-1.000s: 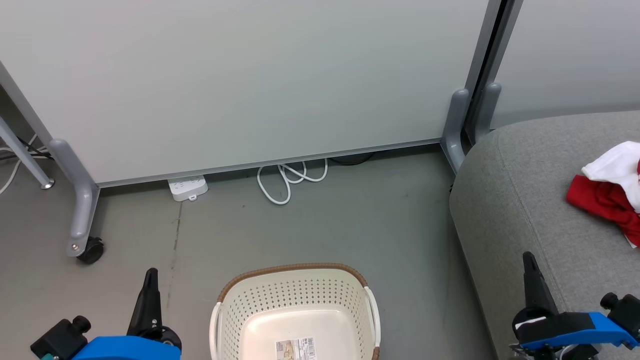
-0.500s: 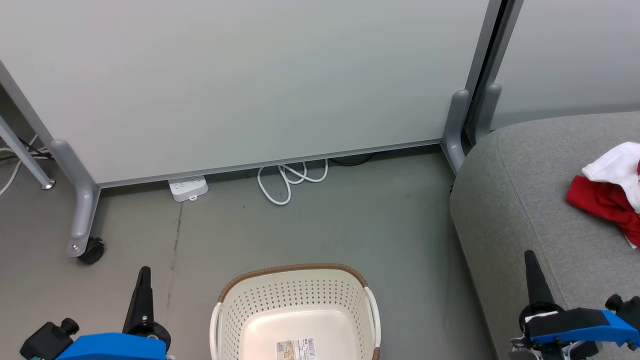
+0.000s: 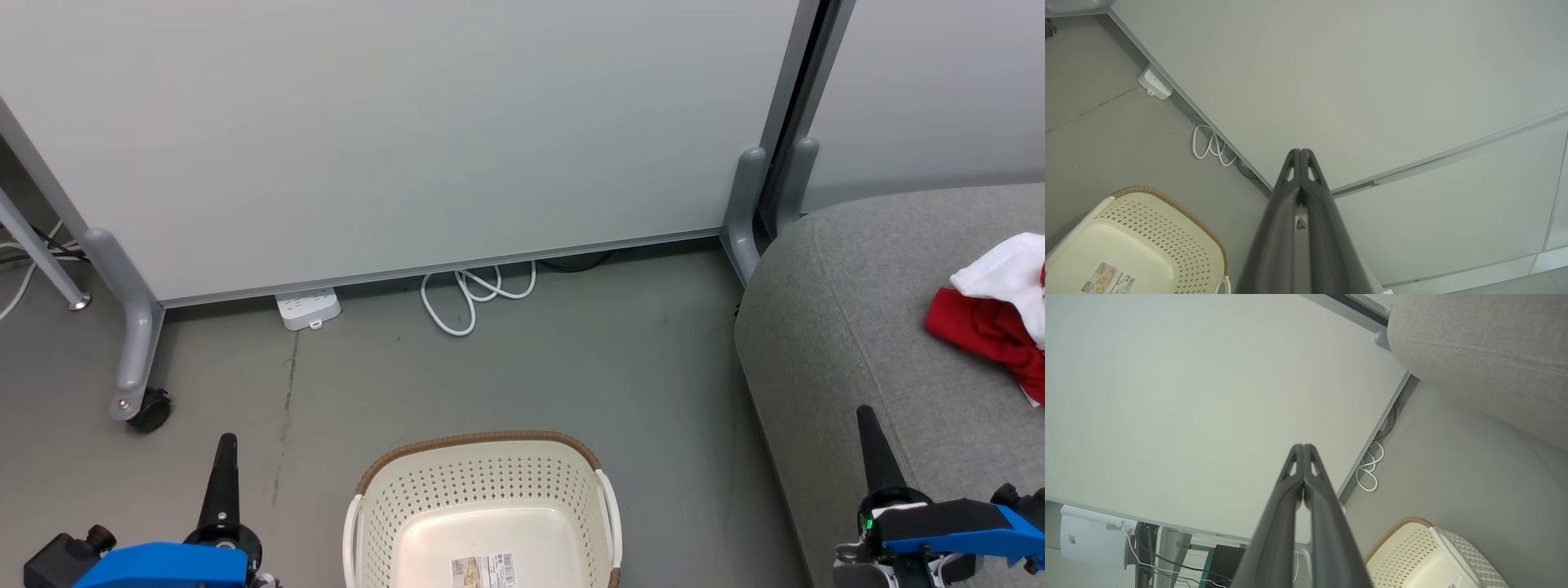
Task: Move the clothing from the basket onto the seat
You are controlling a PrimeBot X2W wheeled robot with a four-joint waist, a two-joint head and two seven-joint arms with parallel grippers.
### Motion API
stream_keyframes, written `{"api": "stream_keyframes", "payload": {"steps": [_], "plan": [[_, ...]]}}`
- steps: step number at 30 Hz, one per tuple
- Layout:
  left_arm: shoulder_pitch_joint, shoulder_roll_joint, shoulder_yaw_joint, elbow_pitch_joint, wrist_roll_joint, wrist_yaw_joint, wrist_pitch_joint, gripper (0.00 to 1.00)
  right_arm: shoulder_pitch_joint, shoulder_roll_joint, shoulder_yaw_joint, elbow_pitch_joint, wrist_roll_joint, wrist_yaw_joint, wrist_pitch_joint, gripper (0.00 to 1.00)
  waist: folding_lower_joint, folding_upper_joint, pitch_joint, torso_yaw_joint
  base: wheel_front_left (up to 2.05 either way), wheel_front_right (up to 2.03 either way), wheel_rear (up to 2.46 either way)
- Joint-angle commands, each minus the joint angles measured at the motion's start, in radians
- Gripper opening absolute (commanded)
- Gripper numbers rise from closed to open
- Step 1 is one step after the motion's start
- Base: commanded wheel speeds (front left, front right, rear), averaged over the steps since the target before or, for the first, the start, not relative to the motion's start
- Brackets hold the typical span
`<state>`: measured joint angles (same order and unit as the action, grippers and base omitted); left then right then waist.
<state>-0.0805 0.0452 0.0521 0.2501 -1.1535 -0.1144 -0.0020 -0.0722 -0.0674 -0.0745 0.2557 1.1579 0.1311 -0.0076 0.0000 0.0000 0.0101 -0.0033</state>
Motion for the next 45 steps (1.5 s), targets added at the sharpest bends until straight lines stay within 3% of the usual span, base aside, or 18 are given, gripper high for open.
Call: {"api": "stream_keyframes", "payload": {"steps": [1, 45], "plan": [[-0.022, 0.006, 0.007, -0.010, -0.025, -0.006, 0.006, 0.00, -0.025, 0.003, -0.005, -0.011, 0.028, 0.000, 0.010, 0.00, 0.0000, 0.0000, 0.000, 0.000, 0.00, 0.00, 0.00], [-0.031, 0.007, 0.057, -0.007, -0.389, -0.017, 0.101, 0.00, -0.039, 0.016, -0.036, -0.013, 0.387, 0.000, 0.107, 0.00, 0.0000, 0.0000, -0.006, 0.003, 0.00, 0.00, 0.00]]}}
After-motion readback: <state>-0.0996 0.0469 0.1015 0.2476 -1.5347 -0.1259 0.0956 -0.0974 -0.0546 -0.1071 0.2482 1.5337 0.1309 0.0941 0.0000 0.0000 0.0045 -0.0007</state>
